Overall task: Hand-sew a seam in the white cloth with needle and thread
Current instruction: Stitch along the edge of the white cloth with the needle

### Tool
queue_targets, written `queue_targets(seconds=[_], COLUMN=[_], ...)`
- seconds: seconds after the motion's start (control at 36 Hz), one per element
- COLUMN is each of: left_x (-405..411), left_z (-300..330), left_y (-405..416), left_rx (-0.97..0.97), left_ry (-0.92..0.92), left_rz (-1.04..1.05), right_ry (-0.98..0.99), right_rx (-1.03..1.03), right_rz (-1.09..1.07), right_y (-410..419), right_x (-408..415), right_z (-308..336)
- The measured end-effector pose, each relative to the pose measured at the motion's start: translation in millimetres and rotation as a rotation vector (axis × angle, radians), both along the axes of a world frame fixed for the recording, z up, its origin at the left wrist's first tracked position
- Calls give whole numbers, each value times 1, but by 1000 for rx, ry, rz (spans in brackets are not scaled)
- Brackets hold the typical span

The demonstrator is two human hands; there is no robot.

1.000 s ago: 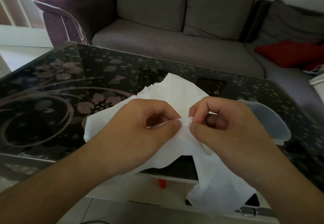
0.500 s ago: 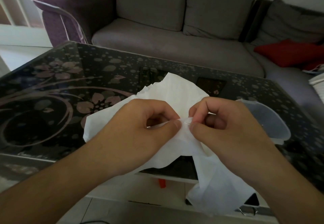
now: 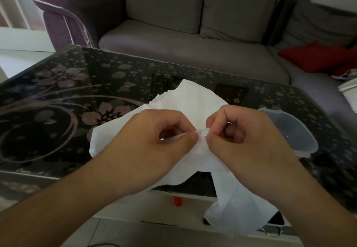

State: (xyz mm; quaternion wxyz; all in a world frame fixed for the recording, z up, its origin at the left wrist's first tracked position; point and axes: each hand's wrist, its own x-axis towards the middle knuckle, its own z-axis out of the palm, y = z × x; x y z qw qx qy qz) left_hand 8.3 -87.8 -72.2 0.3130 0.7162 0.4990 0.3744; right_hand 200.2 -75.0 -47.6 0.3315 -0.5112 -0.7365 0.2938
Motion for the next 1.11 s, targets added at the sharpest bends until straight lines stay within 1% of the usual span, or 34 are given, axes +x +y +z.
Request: queue_targets(seconds=[0.28, 0.92, 1.11], left_x=[2, 0, -2], left_z=[0, -2, -4], left_y=[-2, 0, 1], left_rx=[20, -1, -2], left_ry=[17, -6, -33], left_rz=[-4, -10, 2], right_ry=[-33, 3, 68], right_rx=[38, -2, -99], right_rz=[-34, -63, -78], right_y=[0, 2, 1], right_x=[0, -2, -1], right_z=[-5, -7, -2])
